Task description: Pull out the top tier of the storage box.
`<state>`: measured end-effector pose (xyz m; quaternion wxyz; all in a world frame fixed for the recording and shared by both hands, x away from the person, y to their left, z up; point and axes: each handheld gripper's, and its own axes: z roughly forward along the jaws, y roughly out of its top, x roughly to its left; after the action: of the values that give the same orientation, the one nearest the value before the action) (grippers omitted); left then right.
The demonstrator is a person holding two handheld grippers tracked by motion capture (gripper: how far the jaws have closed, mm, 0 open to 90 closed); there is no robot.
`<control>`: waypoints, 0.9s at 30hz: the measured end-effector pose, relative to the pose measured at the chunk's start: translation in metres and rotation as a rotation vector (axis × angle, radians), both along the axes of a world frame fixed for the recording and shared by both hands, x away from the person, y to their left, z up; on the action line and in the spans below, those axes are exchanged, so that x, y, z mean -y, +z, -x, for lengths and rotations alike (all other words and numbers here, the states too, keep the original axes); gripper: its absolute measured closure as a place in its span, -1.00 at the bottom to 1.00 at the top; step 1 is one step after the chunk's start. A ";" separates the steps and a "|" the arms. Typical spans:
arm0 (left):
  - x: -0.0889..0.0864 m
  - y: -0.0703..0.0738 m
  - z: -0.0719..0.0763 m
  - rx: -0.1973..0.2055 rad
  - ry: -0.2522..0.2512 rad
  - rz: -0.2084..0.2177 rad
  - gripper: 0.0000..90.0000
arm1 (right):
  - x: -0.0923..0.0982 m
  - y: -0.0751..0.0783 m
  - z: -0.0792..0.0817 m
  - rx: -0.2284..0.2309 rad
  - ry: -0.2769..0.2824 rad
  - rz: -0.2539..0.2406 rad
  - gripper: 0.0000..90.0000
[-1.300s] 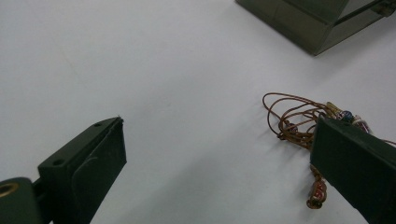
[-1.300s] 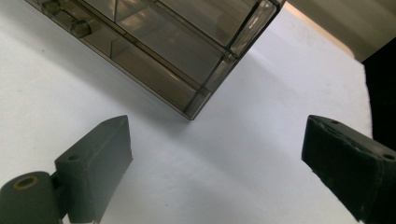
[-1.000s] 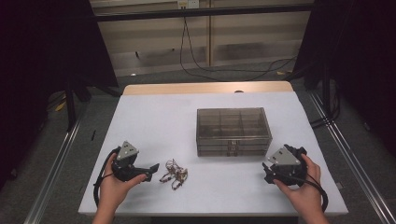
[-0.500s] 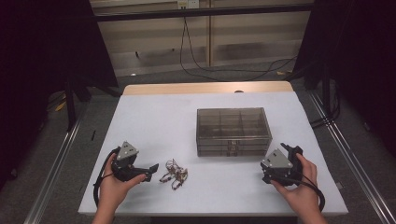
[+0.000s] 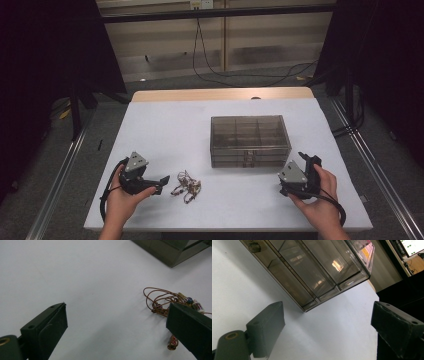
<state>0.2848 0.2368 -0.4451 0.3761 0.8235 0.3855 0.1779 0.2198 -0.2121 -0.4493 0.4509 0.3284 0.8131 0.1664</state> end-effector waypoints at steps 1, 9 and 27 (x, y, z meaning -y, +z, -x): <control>0.000 0.000 0.000 0.000 0.000 0.002 -0.92 | 0.000 0.000 0.000 0.000 0.000 0.000 -0.74; -0.001 0.000 0.000 0.002 0.002 -0.002 -0.92 | -0.006 0.001 0.001 0.038 0.008 0.066 -0.67; -0.002 -0.003 -0.002 -0.006 0.003 -0.003 -0.92 | -0.020 0.003 0.002 0.103 0.038 0.210 -0.61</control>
<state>0.2866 0.2386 -0.4478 0.3736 0.8239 0.3878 0.1766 0.2174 -0.1916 -0.4458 0.5206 0.2550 0.8080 0.1055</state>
